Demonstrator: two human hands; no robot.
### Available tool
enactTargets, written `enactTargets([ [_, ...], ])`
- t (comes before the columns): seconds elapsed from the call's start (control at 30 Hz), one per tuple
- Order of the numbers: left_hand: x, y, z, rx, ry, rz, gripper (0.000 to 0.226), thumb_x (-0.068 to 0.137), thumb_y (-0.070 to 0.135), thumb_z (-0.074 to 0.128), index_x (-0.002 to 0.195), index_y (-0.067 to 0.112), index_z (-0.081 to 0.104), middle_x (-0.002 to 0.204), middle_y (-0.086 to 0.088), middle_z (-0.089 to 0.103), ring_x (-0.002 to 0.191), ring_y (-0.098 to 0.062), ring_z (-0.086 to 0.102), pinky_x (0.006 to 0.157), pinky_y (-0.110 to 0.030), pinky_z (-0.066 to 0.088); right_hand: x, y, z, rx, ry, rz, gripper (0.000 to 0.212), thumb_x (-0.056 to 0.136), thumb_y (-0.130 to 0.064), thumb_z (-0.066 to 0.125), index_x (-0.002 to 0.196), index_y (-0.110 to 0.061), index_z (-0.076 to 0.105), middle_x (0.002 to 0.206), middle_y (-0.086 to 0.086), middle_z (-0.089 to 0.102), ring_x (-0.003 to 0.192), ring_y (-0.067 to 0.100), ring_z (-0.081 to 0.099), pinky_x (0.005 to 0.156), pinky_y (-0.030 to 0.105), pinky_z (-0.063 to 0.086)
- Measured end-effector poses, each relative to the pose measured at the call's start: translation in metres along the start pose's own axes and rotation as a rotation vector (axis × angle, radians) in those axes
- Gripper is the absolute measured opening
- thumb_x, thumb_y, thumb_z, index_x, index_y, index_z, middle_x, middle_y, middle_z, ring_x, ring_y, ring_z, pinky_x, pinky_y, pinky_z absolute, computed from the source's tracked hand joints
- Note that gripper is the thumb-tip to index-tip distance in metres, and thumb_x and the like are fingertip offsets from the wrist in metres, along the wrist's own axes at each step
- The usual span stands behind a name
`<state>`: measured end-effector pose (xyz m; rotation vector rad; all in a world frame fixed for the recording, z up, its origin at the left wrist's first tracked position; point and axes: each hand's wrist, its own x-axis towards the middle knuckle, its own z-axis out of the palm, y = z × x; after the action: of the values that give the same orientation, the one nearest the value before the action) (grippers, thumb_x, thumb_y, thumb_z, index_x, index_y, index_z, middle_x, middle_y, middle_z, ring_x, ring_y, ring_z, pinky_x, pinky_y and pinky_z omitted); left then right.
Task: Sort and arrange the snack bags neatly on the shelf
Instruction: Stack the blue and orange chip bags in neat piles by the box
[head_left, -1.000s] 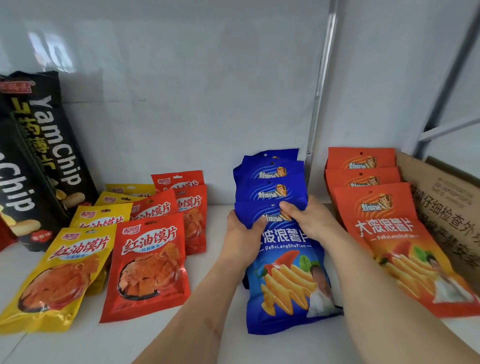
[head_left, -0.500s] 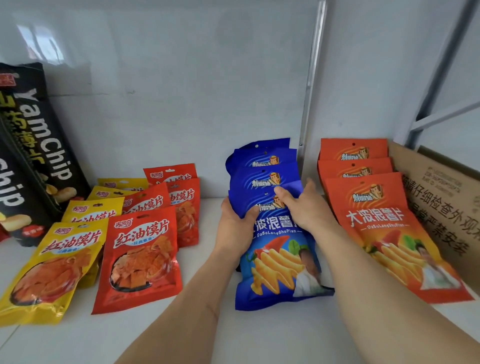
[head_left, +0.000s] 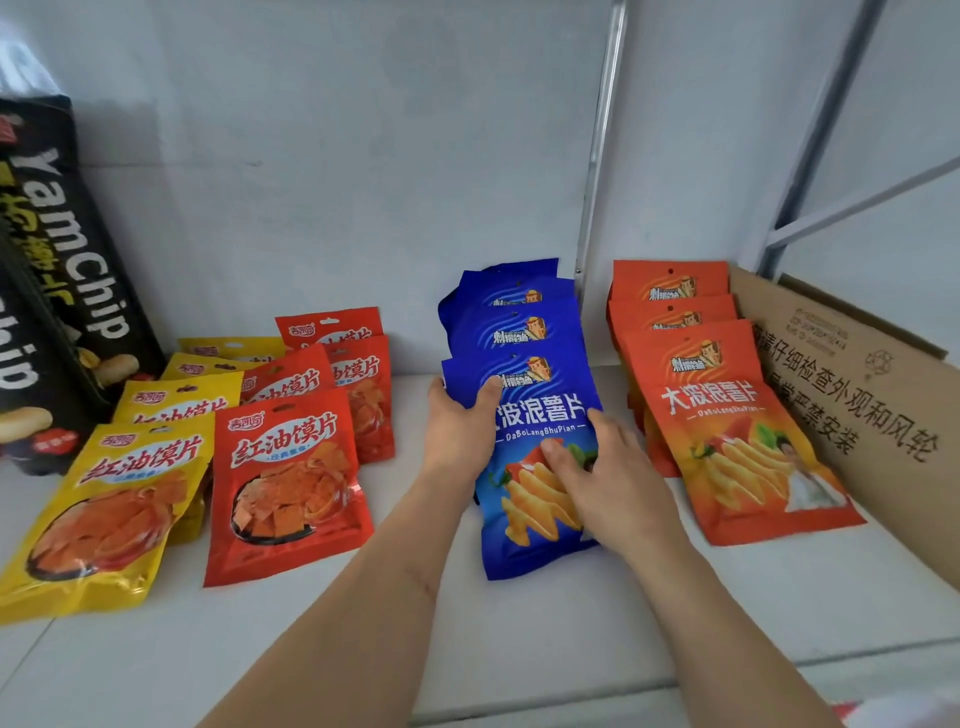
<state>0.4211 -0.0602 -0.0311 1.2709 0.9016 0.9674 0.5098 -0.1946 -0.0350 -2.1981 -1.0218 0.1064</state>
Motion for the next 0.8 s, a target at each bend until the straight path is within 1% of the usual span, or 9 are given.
enactTargets([
  [0.07, -0.007, -0.002, 0.0, 0.007, -0.028, -0.017, 0.035, 0.094, 0.036, 0.067, 0.118, 0.021, 0.046, 0.108, 0.003, 0.07, 0.085, -0.012, 0.074, 0.053, -0.017, 0.056, 0.0, 0.001, 0.003, 0.019, 0.006, 0.03, 0.076, 0.091, -0.064, 0.048, 0.151, -0.021, 0.028, 0.149, 0.001, 0.039, 0.133, 0.019, 0.043, 0.099, 0.035, 0.043],
  [0.1, -0.008, -0.004, 0.001, 0.04, -0.034, -0.014, 0.033, 0.095, 0.035, 0.066, 0.117, 0.024, 0.045, 0.109, 0.003, 0.069, 0.088, -0.012, 0.073, 0.056, -0.018, 0.057, -0.001, 0.001, 0.006, 0.026, 0.015, 0.041, 0.075, 0.091, -0.063, 0.047, 0.151, -0.022, 0.028, 0.148, 0.002, 0.041, 0.132, 0.02, 0.044, 0.1, 0.036, 0.043],
  [0.13, -0.007, -0.008, 0.003, 0.079, -0.032, -0.006, 0.032, 0.095, 0.034, 0.066, 0.117, 0.026, 0.044, 0.113, 0.002, 0.068, 0.091, -0.013, 0.072, 0.062, -0.022, 0.059, -0.002, 0.0, 0.008, 0.029, 0.028, 0.047, 0.075, 0.092, -0.063, 0.047, 0.151, -0.021, 0.028, 0.147, 0.003, 0.041, 0.132, 0.021, 0.044, 0.1, 0.036, 0.042],
  [0.23, -0.004, -0.014, 0.007, 0.191, -0.021, 0.036, 0.036, 0.094, 0.036, 0.066, 0.121, 0.024, 0.045, 0.121, -0.001, 0.066, 0.101, -0.018, 0.07, 0.085, -0.042, 0.061, -0.002, 0.0, 0.015, 0.027, 0.069, 0.055, 0.073, 0.093, -0.062, 0.046, 0.149, -0.02, 0.03, 0.145, 0.005, 0.043, 0.13, 0.022, 0.045, 0.102, 0.038, 0.041],
  [0.3, -0.003, -0.015, 0.008, 0.224, -0.022, 0.051, 0.038, 0.093, 0.037, 0.065, 0.122, 0.022, 0.045, 0.122, -0.002, 0.065, 0.104, -0.021, 0.069, 0.089, -0.046, 0.059, -0.001, 0.001, 0.018, 0.006, 0.083, 0.057, 0.071, 0.093, -0.062, 0.044, 0.149, -0.019, 0.03, 0.144, 0.005, 0.044, 0.129, 0.023, 0.045, 0.101, 0.038, 0.04],
  [0.43, -0.007, -0.009, 0.007, 0.249, -0.021, 0.045, 0.038, 0.093, 0.037, 0.066, 0.122, 0.02, 0.046, 0.122, -0.003, 0.065, 0.104, -0.022, 0.069, 0.089, -0.046, 0.059, -0.002, 0.0, 0.019, -0.04, 0.095, 0.057, 0.071, 0.094, -0.062, 0.042, 0.149, -0.019, 0.029, 0.144, 0.005, 0.044, 0.129, 0.022, 0.045, 0.099, 0.037, 0.041],
  [0.57, -0.026, 0.002, 0.0, 0.294, -0.043, 0.037, 0.045, 0.095, 0.037, 0.064, 0.128, 0.016, 0.044, 0.128, -0.006, 0.063, 0.108, -0.024, 0.067, 0.092, -0.045, 0.058, -0.005, -0.004, 0.015, -0.058, 0.085, 0.065, 0.071, 0.094, -0.063, 0.041, 0.148, -0.018, 0.03, 0.143, 0.007, 0.046, 0.129, 0.025, 0.046, 0.099, 0.039, 0.043],
  [0.7, -0.051, 0.008, -0.019, 0.491, -0.04, 0.127, 0.046, 0.098, 0.034, 0.059, 0.137, 0.014, 0.046, 0.137, -0.005, 0.058, 0.12, -0.026, 0.061, 0.099, -0.042, 0.052, -0.008, -0.011, 0.005, -0.311, 0.167, -0.001, 0.067, 0.093, -0.064, 0.041, 0.138, -0.015, 0.04, 0.136, 0.01, 0.049, 0.124, 0.029, 0.048, 0.097, 0.042, 0.041],
  [0.8, -0.067, 0.017, -0.041, 0.666, 0.006, 0.189, 0.047, 0.102, 0.032, 0.051, 0.145, 0.014, 0.045, 0.147, -0.005, 0.049, 0.129, -0.024, 0.053, 0.1, -0.035, 0.046, -0.009, -0.022, -0.003, -0.397, 0.243, -0.063, 0.061, 0.094, -0.061, 0.041, 0.131, -0.013, 0.047, 0.135, 0.012, 0.049, 0.123, 0.033, 0.047, 0.097, 0.045, 0.038],
])
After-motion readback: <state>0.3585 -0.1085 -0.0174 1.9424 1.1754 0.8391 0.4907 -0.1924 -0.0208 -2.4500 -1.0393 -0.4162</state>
